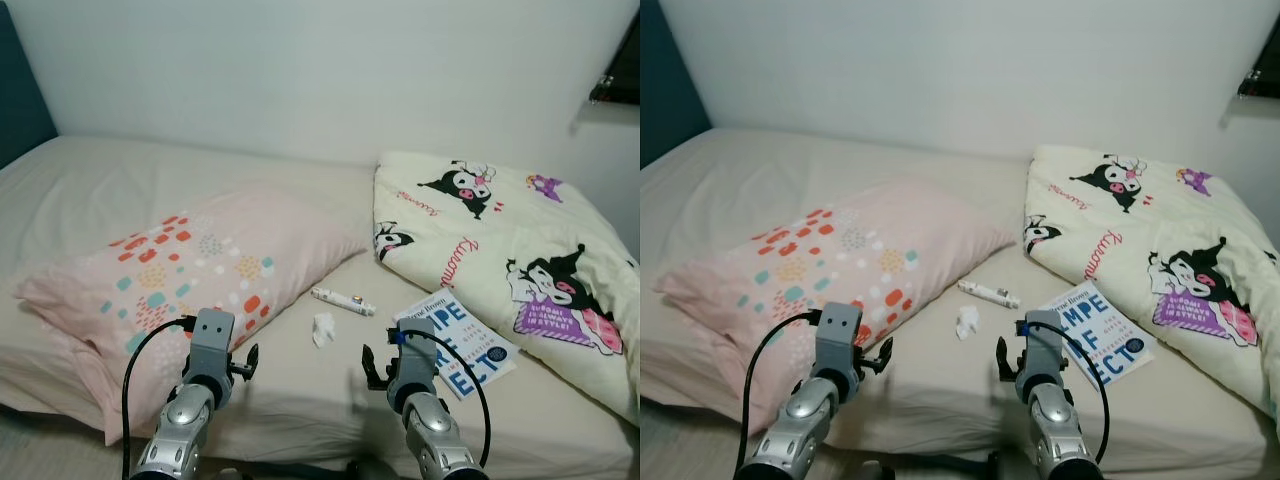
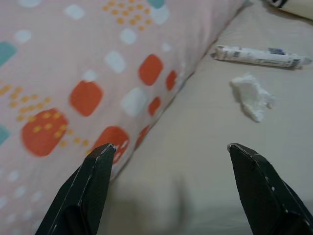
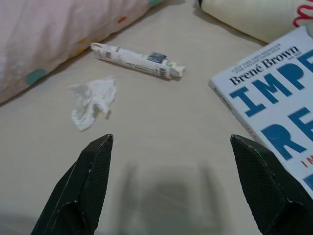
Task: Clean up the room
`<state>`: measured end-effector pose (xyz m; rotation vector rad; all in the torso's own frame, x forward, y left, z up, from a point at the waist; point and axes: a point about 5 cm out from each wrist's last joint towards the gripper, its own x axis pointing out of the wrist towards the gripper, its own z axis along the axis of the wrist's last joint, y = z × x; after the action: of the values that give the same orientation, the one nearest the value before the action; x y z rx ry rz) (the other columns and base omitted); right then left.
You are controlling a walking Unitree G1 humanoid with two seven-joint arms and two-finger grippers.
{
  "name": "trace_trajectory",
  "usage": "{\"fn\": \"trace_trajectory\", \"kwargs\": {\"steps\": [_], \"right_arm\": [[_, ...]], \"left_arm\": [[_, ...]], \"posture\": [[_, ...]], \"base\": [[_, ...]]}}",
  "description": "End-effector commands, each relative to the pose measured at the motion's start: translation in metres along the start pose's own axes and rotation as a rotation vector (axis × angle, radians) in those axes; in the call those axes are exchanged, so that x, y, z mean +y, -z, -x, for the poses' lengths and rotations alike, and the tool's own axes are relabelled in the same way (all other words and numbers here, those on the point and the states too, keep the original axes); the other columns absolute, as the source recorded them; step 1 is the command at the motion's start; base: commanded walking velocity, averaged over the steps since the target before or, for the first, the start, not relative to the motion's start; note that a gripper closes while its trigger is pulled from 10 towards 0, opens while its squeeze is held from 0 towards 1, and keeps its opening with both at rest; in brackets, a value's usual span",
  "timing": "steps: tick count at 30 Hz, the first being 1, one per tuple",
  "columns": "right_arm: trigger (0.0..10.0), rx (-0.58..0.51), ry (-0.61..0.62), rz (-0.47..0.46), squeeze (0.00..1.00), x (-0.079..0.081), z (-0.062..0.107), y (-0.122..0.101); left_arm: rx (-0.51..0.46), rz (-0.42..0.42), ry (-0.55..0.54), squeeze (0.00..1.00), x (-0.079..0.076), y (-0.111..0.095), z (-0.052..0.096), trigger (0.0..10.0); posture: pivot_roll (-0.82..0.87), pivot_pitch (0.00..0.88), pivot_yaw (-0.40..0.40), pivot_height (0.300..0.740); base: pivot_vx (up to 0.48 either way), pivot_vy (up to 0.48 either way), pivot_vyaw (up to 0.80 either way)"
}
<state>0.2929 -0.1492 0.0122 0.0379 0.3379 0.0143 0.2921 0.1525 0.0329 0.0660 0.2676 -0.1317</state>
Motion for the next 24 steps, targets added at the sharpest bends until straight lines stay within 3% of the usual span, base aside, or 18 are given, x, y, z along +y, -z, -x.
{"fn": "trace_trajectory", "kwargs": {"steps": [1, 6, 13, 24], "right_arm": [[10.0, 0.008, 0.008, -0.007, 0.0, -0.0009, 0.0011, 0.0017], [10.0, 0.016, 0.006, -0.014, 0.0, 0.0, 0.0013, 0.0029], [10.0, 0.023, 0.003, -0.016, 0.0, 0.0003, 0.0015, 0.004], [10.0, 0.023, -0.001, -0.015, 0.0, 0.0014, 0.0017, 0.0043]], "left_arm": [[0.018, 0.002, 0.016, 0.0, -0.0037, 0.0033, 0.0003, 10.0], [0.02, 0.001, 0.02, 0.0, -0.0035, 0.0037, 0.0009, 10.0], [0.024, 0.0, 0.024, 0.0, -0.0041, 0.005, 0.0018, 10.0], [0.03, -0.002, 0.028, 0.0, -0.0034, 0.0066, 0.0026, 10.0]], "posture": [[-0.01, 0.055, -0.078, 0.627], [-0.01, 0.056, -0.079, 0.627], [0.0, 0.058, -0.08, 0.592], [0.0, 0.061, -0.084, 0.592]], "base": [[0.0, 0.0, 0.0], [0.0, 0.0, 0.0], [0.0, 0.0, 0.0], [0.0, 0.0, 0.0]]}}
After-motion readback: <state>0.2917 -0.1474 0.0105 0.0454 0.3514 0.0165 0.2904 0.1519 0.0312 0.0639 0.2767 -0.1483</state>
